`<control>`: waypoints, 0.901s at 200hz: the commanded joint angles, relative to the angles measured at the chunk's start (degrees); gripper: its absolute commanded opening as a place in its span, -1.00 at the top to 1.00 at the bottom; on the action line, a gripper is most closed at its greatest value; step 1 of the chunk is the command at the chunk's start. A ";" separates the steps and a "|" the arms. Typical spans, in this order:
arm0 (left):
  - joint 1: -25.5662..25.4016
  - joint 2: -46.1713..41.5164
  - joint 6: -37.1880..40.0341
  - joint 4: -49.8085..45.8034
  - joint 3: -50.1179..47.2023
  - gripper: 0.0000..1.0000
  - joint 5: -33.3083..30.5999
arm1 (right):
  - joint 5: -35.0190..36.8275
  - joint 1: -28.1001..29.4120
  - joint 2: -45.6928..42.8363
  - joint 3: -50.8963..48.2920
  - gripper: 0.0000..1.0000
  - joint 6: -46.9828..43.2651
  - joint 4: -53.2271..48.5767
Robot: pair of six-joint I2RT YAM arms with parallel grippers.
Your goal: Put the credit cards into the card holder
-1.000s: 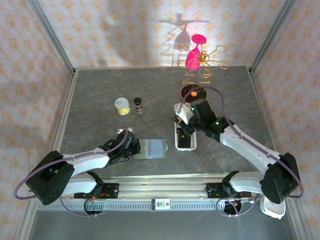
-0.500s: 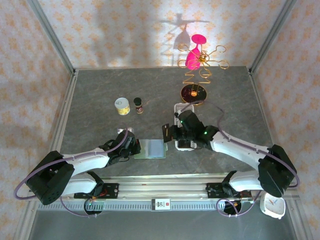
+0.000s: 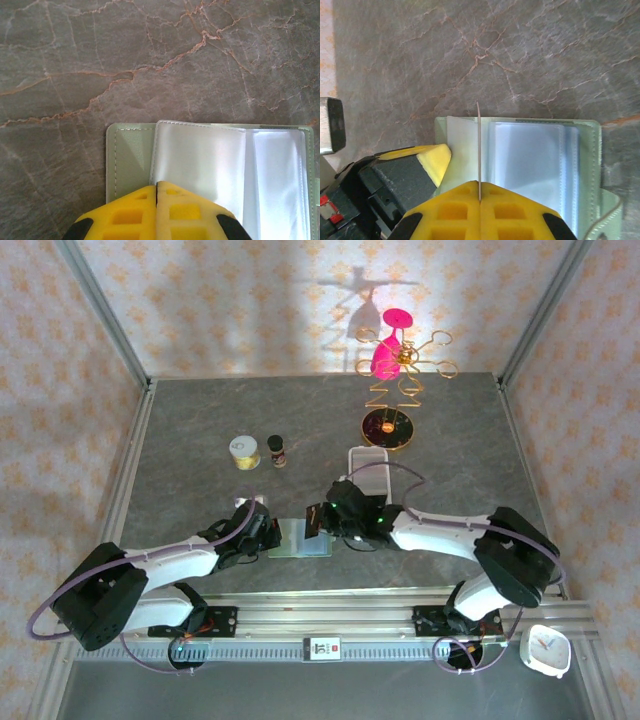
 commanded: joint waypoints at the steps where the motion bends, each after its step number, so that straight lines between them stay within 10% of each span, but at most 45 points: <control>1: 0.26 -0.68 0.44 -4.65 -0.63 1.00 0.13 | 1.39 1.07 2.27 1.56 1.00 1.98 4.33; 180: 0.26 -2.22 -0.47 -2.90 -2.93 1.00 0.41 | 0.36 4.43 8.69 -1.53 1.00 5.38 9.26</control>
